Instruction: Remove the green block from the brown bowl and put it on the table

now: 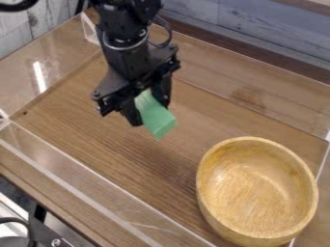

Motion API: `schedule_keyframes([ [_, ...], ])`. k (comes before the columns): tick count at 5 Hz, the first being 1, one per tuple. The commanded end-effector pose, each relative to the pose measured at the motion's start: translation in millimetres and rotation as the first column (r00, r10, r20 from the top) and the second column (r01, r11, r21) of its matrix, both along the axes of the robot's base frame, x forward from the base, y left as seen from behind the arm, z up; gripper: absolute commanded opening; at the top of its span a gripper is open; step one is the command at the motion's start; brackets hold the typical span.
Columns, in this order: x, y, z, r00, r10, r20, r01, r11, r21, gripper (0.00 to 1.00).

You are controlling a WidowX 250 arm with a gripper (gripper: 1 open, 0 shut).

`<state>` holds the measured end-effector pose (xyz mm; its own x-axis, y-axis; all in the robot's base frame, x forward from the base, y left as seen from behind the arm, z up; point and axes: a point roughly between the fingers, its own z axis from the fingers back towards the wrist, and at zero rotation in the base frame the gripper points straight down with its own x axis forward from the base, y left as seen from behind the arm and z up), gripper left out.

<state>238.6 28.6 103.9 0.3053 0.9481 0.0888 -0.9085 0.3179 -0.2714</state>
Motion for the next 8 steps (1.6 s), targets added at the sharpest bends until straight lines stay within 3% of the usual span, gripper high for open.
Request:
schedule_keyframes([
  [1,19.9,4.9,2.3,0.997,0.071,0.034,-0.071,0.997,0.008,0.0],
  [2,30.4,4.4,-5.0,0.991,0.131,0.028,-0.131,0.991,0.01,0.0],
  [4,29.5,19.8,6.1,0.974,0.225,0.021,-0.226,0.974,0.015,0.0],
  [6,32.7,19.1,8.3,0.968,0.249,0.01,-0.249,0.968,0.019,0.0],
  [8,37.7,14.1,-2.3,0.969,0.247,-0.006,-0.247,0.969,0.018,0.0],
])
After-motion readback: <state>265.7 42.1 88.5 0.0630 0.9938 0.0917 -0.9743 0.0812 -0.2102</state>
